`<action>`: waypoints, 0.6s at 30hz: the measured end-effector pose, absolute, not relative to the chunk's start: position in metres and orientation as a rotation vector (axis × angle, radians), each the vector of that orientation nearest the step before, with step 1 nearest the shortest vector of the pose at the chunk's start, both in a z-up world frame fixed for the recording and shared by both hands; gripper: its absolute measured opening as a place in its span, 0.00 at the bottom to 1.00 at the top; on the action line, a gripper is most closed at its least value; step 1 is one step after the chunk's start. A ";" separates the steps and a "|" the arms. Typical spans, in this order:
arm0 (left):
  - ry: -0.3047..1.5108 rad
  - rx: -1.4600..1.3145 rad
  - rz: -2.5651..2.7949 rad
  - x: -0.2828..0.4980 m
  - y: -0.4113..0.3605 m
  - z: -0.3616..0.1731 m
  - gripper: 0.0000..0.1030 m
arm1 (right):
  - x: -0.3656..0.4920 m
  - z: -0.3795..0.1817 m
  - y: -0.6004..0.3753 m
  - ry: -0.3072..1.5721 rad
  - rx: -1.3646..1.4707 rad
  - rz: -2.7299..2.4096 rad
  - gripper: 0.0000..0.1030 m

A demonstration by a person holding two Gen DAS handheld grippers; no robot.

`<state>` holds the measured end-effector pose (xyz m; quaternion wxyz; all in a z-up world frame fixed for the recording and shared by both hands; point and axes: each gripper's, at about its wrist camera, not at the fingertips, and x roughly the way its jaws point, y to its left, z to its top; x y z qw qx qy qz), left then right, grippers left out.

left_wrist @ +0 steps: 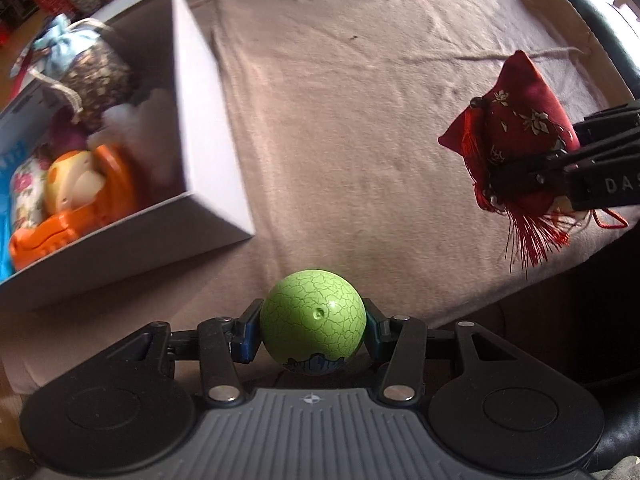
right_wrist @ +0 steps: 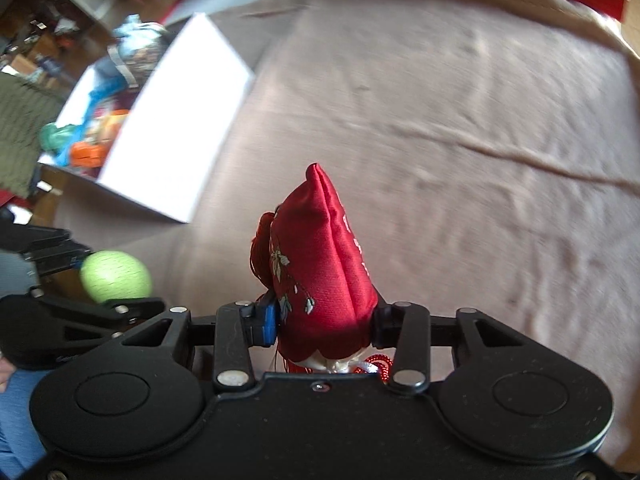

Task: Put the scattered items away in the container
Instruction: 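Lift and carry the green egg and red sachet with both grippers into the box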

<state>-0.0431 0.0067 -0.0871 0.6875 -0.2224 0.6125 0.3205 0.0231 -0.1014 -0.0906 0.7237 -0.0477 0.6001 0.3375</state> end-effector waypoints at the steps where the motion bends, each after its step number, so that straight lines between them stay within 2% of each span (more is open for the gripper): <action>1: 1.370 -0.499 0.725 -0.048 0.009 -0.085 0.49 | 0.022 -0.089 -0.095 1.322 -0.107 0.761 0.42; 18: 1.400 -0.479 0.776 -0.109 0.022 -0.081 0.49 | -0.013 -0.059 -0.039 1.291 -0.169 0.938 0.42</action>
